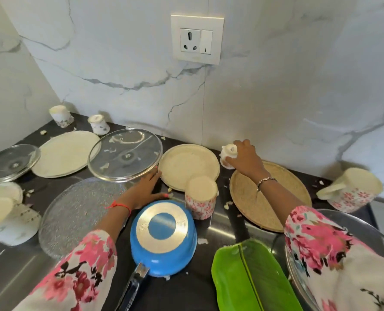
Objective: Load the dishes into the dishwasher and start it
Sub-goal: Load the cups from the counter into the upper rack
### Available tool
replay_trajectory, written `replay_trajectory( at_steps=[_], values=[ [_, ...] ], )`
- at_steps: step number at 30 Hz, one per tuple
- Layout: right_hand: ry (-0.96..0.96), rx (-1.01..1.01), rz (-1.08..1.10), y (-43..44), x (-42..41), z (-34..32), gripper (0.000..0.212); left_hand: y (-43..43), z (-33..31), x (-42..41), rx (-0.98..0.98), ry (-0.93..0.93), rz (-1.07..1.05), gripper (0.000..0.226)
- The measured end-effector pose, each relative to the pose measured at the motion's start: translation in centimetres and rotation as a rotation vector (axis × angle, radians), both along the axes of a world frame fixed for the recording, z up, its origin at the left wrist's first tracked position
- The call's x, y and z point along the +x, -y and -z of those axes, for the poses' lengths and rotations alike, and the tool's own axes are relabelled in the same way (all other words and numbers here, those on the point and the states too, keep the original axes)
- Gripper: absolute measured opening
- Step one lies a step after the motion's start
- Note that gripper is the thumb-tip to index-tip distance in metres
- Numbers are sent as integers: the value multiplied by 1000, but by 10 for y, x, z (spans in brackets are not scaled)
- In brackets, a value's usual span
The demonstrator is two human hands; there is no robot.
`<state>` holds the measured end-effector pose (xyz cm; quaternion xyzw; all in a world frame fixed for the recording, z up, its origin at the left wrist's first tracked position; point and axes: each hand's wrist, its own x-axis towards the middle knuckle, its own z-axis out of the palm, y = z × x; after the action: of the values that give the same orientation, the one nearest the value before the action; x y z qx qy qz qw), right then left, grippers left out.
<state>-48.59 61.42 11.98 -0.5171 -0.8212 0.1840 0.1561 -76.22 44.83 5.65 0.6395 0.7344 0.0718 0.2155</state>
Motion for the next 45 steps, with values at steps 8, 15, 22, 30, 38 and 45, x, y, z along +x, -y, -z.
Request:
replay_trajectory(
  at_steps=[8,15,22,30,38,45],
  values=[
    [101,-101,-38,-31,-20,23,64,1,17,3,-68,-128,6,144],
    [58,-82,21,-25,-29,28,52,1,9,5,-99,-84,18,142],
    [-18,-18,23,0,-16,-2,59,4,-11,9,-156,-12,0,116],
    [-16,86,103,87,25,-58,63,82,-83,33,-85,241,-94,24],
    [-18,140,195,298,95,-71,63,244,-90,90,343,36,-78,49],
    [-26,-55,258,511,163,-34,62,421,-38,177,380,43,50,50]
  ],
)
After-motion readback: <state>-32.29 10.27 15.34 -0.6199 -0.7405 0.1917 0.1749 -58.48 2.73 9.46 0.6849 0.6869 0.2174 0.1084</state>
